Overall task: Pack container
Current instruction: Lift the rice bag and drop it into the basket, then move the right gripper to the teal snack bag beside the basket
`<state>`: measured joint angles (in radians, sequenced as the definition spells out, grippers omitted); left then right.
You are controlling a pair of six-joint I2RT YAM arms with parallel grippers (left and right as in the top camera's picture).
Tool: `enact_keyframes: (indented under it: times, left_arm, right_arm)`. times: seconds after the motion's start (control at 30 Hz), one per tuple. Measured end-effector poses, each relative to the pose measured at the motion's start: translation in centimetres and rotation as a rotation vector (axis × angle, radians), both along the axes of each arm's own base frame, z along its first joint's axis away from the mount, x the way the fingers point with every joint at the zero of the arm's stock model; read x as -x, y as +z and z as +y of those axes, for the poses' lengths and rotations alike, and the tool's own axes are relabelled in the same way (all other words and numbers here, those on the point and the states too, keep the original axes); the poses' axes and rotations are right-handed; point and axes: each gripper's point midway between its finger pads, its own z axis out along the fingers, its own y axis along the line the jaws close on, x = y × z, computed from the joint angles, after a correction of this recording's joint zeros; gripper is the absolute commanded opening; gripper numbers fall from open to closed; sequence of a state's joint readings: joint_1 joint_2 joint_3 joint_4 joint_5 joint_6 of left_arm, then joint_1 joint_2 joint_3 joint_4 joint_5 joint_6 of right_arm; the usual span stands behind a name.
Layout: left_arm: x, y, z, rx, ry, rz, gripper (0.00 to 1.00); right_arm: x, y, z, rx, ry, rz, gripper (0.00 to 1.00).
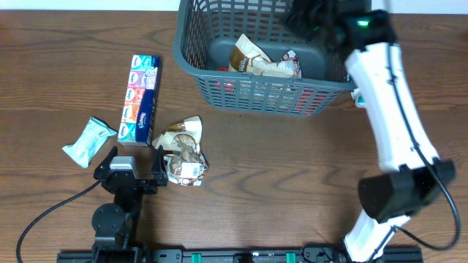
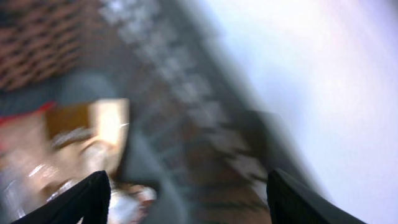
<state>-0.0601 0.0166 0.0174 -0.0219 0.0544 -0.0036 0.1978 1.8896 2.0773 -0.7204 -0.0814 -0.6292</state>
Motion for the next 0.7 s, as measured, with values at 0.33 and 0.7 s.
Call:
enact_keyframes:
  times: [0.33, 0.7]
  left_arm:
    - [0.0, 0.0, 0.0, 0.0, 0.0, 0.0, 0.99]
    - [0.0, 0.0, 0.0, 0.0, 0.0, 0.0, 0.99]
  right_arm:
    - [4.6, 5.6, -20.1, -0.171, -0.719, -0.058, 0.74]
    - [6.5, -4.1, -27.2, -0.228, -0.772, 0.286, 0.75]
